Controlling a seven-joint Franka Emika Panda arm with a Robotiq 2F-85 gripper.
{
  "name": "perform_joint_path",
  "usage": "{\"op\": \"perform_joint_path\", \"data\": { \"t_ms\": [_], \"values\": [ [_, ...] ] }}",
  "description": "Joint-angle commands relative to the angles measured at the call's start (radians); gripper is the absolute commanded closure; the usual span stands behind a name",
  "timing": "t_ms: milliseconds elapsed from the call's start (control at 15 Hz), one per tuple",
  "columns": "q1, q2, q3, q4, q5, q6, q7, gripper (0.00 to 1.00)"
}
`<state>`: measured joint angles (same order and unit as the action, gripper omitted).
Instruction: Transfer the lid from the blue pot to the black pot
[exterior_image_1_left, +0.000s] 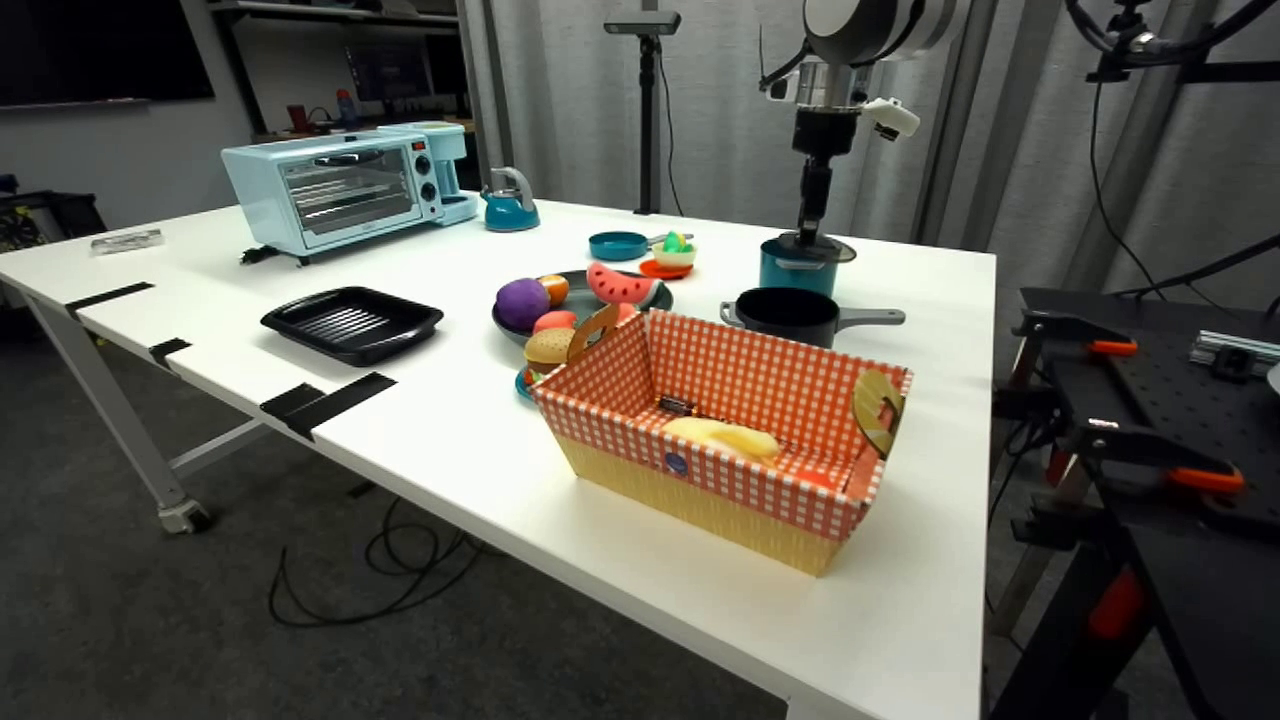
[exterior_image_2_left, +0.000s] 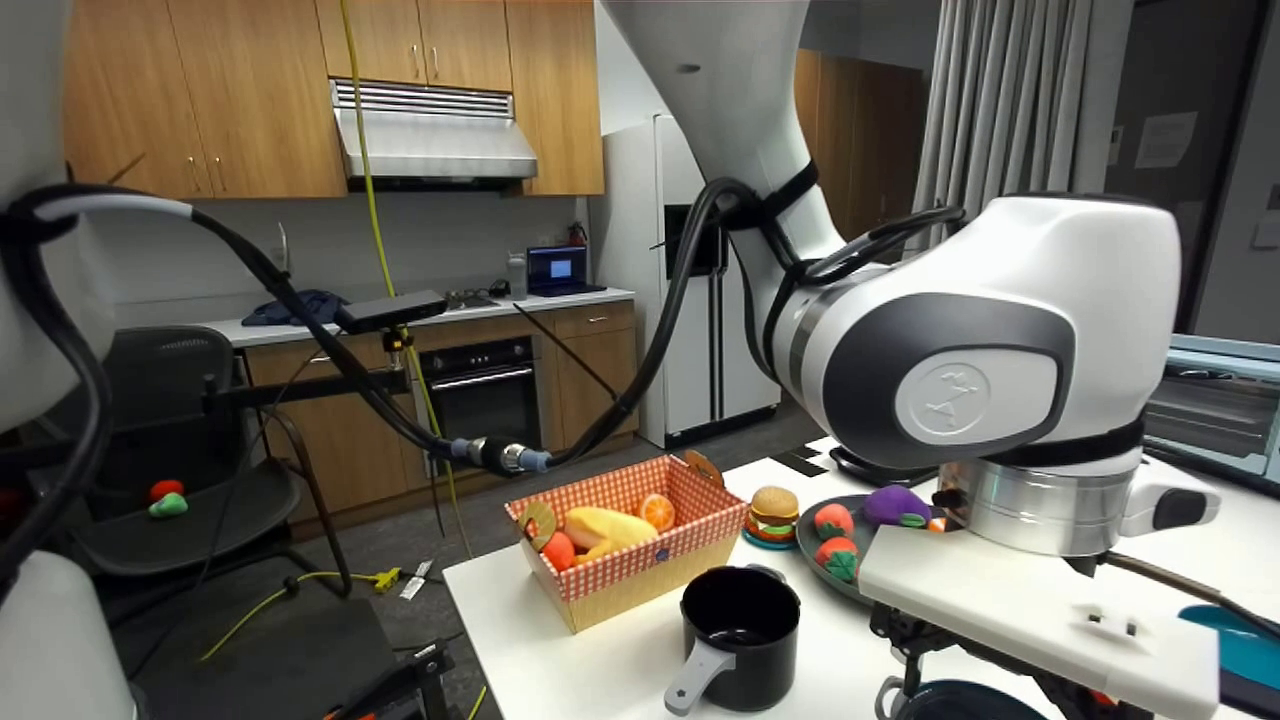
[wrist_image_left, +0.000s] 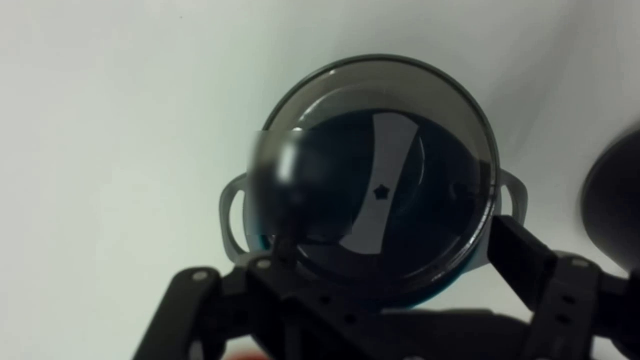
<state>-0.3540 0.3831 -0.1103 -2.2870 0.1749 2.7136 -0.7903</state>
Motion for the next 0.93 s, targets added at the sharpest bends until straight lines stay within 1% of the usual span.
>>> {"op": "perform_joint_path", "data": {
  "t_ms": [0,400,867],
  "values": [
    [-0.027,0.03,0.017,0.035,-0.015,0.013,0.02,0.01],
    [-0.033,0.008,0.012,0.026,-0.02,0.012,0.041,0.0],
    [-0.045,-0.04,0.008,-0.028,-0.018,0.015,0.033,0.01]
  ]
}}
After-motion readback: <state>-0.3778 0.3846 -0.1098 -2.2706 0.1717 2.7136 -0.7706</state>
